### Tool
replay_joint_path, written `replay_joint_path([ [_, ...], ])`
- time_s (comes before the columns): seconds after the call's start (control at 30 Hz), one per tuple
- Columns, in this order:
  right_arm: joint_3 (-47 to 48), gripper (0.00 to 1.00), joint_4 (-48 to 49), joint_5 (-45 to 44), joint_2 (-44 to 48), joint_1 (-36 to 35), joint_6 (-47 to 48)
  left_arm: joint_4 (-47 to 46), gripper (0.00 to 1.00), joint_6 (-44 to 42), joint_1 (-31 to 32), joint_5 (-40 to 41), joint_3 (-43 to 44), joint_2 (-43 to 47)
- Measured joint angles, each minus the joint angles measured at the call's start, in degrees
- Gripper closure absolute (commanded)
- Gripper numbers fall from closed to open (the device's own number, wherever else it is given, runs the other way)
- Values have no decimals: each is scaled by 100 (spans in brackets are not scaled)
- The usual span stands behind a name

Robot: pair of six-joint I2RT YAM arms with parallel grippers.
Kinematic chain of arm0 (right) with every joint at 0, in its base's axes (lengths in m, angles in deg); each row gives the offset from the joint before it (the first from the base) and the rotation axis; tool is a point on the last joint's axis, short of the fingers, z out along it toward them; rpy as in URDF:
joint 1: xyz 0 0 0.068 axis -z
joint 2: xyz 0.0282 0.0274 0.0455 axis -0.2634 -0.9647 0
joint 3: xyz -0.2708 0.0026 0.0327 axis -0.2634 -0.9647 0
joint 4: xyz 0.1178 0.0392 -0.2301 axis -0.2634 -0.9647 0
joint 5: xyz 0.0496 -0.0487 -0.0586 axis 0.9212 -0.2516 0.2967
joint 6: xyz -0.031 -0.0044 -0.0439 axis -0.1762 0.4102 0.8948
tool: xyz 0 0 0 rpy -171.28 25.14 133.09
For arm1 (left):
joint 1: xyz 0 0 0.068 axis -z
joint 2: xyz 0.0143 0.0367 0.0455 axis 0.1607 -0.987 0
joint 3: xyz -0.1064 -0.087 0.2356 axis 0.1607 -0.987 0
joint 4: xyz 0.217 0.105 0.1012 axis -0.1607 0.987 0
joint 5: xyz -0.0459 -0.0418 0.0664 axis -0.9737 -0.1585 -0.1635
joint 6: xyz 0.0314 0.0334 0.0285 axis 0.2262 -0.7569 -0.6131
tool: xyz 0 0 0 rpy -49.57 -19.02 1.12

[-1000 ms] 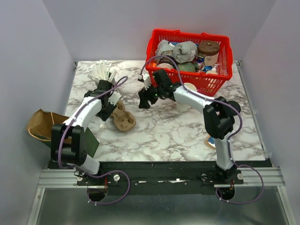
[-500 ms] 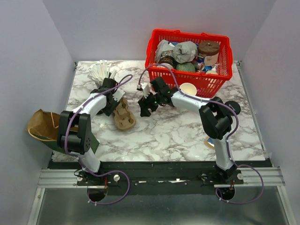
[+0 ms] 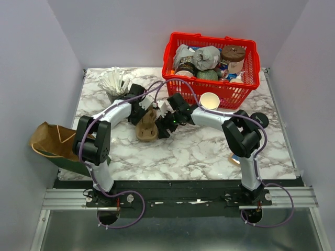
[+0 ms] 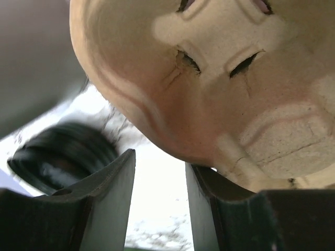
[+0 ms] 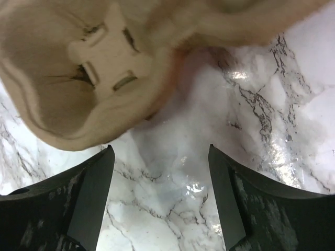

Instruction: Pack the takeout coffee

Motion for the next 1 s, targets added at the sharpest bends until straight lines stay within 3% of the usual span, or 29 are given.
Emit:
replay_joint_path([
  [0.17, -197, 18, 44, 20, 201, -2, -138, -48, 49, 332, 52, -306, 433, -321],
  [0.5, -162, 16, 188, 402, 273, -229, -498, -68, 37, 791, 85, -566, 955, -348],
  [0.8, 133, 14, 455, 1143, 278, -468, -713, 518, 35, 1161, 68, -743, 955, 553],
  [1.0, -372, 14, 289, 1198, 1318, -339, -487, 695, 36, 1362, 81, -1331, 953, 903],
])
